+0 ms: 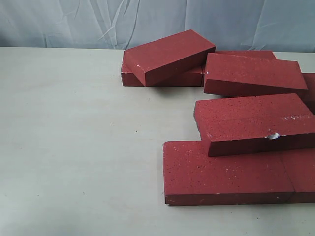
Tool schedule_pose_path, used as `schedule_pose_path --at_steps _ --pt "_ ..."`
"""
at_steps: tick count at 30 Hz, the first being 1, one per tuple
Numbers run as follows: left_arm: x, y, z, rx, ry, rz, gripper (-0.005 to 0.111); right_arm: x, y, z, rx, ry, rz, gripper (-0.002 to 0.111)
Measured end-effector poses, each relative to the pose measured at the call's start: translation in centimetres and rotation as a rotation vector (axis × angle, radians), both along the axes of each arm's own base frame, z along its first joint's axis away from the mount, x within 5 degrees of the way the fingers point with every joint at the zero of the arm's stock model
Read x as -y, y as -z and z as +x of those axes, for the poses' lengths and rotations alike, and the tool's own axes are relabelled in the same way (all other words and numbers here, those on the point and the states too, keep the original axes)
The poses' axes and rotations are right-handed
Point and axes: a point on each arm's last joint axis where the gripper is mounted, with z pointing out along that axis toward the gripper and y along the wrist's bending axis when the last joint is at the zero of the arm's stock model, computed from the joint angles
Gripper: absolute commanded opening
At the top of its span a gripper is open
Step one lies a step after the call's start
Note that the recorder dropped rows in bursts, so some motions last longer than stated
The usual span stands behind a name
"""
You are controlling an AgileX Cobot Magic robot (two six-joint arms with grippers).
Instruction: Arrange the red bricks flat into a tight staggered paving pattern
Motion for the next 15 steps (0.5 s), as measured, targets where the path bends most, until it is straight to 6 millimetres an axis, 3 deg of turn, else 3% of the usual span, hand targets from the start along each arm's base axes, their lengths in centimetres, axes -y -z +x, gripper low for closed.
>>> schedule_pose_path --at_steps 8,15 --pt "0.0 0.0 0.0 0.0 0.0 0.0 0.0 -0.1 0.3 3.0 -0.19 -0.003 -0.006 -0.001" --pt "0.0 0.0 0.0 0.0 0.0 0.0 0.0 -0.1 0.7 3.5 -0.227 -0.003 -0.009 -0.001"
